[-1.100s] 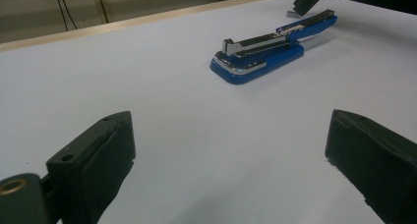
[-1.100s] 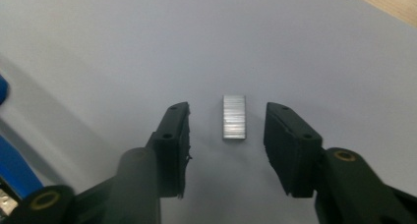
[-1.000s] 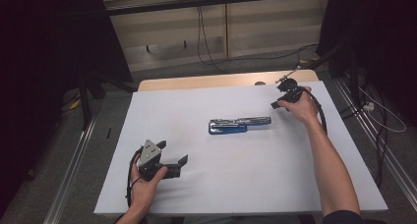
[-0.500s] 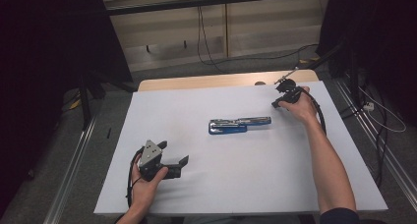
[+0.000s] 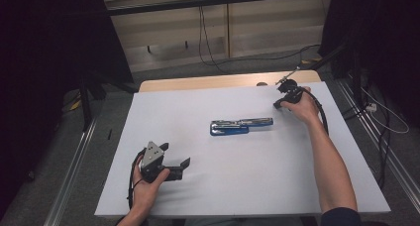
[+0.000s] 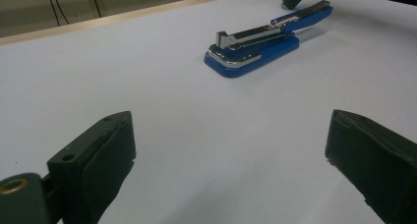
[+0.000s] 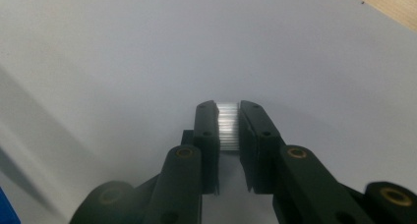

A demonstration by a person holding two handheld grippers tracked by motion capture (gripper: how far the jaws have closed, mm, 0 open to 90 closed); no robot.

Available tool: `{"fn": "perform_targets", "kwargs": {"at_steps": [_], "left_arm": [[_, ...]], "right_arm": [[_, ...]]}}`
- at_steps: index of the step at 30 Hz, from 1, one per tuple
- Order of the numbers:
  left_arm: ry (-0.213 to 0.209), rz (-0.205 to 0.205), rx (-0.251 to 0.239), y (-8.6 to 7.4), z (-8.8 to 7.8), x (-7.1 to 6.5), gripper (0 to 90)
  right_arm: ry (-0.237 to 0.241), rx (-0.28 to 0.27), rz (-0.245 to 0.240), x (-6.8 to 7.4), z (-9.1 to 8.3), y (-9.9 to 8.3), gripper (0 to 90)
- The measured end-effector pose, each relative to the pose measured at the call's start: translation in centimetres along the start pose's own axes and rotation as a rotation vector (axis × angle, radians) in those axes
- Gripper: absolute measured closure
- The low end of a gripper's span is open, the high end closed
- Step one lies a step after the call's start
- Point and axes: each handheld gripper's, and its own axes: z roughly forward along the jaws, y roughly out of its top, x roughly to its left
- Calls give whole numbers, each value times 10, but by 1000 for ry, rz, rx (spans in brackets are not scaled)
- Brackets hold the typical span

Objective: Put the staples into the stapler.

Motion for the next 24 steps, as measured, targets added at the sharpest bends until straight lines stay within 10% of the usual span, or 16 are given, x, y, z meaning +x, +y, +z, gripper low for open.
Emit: {"fn": "perform_targets", "kwargs": {"at_steps": [24], "left_arm": [[-2,-1,-9,0,0,0,51]], "right_arm": [[8,-15,22,5,-6,-2,792]]}}
